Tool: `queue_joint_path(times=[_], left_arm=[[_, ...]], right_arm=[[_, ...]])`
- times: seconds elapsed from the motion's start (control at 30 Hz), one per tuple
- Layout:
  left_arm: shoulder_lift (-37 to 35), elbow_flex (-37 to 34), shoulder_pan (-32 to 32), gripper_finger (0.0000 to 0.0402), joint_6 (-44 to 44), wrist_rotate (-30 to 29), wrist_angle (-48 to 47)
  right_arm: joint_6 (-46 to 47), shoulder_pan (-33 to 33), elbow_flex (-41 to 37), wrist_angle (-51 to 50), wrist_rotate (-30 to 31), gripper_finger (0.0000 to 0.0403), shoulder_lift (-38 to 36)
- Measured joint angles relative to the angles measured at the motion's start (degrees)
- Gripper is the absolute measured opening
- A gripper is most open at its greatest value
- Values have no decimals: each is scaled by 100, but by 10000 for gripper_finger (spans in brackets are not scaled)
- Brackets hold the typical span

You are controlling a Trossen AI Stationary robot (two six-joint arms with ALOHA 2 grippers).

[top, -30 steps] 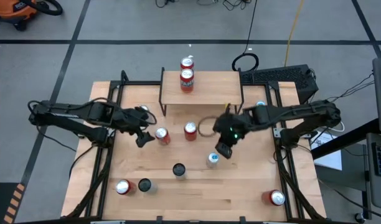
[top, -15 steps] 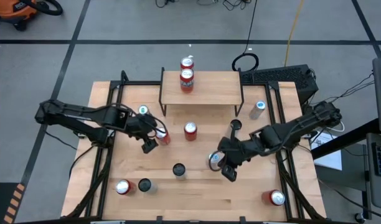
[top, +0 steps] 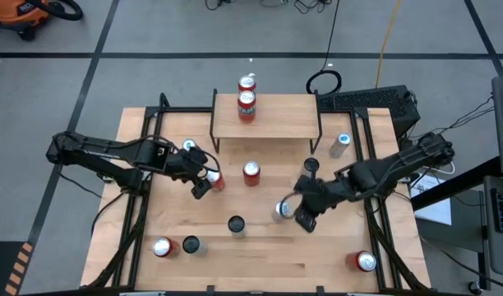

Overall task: Place canned beverage on shelf
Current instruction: Put the bottom right red-black soda can on the shelf

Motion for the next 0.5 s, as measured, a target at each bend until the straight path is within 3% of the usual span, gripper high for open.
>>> queue_joint_path(times=[0.17,0.33,0.5], left_arm=[[0,0,0,397,-176,-309,-6],[0,0,0,397,-172,-541,137],[0,0,0,397,-237,-536,441]], right_arm=[[259,-443,176,-1367,44,0,-323],[439,-860,264,-2843,630,0,-616],[69,-1263,264,-3787,759,0,-713]])
